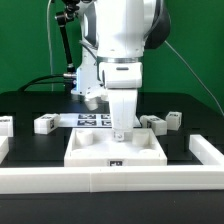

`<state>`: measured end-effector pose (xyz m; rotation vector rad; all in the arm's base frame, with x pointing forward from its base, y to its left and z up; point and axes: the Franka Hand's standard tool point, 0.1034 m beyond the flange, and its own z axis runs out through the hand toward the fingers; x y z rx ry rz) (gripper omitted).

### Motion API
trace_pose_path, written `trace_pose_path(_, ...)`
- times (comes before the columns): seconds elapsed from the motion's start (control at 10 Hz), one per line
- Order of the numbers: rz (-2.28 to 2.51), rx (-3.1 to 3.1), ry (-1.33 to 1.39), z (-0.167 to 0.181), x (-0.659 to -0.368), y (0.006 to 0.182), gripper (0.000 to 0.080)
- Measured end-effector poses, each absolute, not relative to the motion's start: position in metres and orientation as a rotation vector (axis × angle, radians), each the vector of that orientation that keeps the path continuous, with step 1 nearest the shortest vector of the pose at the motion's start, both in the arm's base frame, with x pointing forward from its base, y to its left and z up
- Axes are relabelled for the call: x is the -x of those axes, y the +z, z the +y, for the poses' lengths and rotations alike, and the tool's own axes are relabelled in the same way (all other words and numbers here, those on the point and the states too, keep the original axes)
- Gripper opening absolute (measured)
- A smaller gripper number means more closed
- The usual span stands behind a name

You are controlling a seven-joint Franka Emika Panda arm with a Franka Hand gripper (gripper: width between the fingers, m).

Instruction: Assemble square table

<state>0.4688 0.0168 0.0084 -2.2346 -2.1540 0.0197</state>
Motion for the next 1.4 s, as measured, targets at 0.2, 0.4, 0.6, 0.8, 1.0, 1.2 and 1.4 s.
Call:
trace_pose_path(0.2, -2.177, 2.206, 0.014, 0.032, -0.485, 0.009, 0.0057)
trace_pose_path(0.4, -2.187, 2.191, 0.018, 0.04, -0.494, 0.008, 0.0057)
trace_pose_path(0.6, -2.181, 2.174, 0.036, 0.051, -0.494, 0.008, 0.0057)
trace_pose_path(0.8, -2.168, 2.171, 0.042, 0.063, -0.495, 0.008, 0.0058)
trace_pose_path(1.0, -2.171, 2.161, 0.036, 0.072, -0.495, 0.008, 0.0058)
trace_pose_path(1.2, -2.158, 2.173, 0.036, 0.073, -0.495, 0.008, 0.0058)
trace_pose_path(1.4, -2.157, 2.174, 0.037, 0.072, -0.495, 0.008, 0.0339)
